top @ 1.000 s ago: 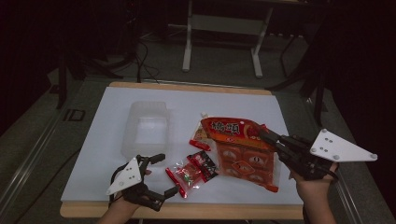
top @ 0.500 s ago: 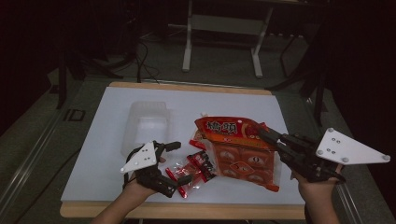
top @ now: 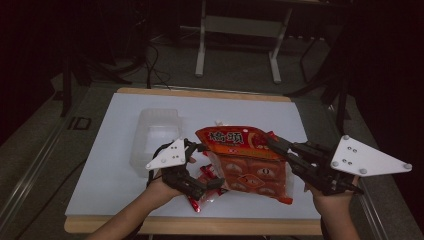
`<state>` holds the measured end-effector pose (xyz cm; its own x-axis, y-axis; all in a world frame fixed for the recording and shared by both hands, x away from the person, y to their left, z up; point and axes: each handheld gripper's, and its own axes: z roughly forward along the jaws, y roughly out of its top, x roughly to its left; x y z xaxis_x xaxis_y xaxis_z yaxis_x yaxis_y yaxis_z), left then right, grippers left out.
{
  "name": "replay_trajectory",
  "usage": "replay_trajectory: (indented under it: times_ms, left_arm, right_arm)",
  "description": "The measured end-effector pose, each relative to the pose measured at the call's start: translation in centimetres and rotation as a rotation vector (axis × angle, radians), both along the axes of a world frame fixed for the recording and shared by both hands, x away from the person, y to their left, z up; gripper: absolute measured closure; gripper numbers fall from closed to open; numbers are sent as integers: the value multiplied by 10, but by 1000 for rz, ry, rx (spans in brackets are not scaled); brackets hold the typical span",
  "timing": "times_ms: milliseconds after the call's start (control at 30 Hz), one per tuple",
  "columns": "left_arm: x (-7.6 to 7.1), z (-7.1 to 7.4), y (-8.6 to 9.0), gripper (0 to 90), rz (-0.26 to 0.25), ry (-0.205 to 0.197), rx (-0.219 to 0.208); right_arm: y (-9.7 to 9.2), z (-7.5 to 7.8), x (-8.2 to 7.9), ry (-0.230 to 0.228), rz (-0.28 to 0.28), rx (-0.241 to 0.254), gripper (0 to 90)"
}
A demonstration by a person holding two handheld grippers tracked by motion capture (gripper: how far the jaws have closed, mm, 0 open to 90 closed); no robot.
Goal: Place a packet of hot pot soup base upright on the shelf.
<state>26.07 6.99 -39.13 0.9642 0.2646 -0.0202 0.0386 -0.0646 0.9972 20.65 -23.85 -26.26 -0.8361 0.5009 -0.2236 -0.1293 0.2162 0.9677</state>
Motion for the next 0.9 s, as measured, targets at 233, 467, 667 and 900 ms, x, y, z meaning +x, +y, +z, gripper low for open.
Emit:
replay_trajectory:
  times_ms: [233, 467, 667, 900]
  left_arm:
    - [3, 4, -9, 247, -68, -14, -5]
    - [6, 3, -7, 514, -110, -23, -18]
    - [4, 9, -6, 605, -124, -30, 15]
    - [2, 9, -10, 713, -128, -41, 43]
  right_arm:
    - [9, -1, 1, -2, 23, -10, 887]
    - [11, -3, 2, 1, 24, -19, 887]
    - [8, -5, 3, 5, 25, -8, 887]
    - [5, -9, 5, 18, 19, -5, 885]
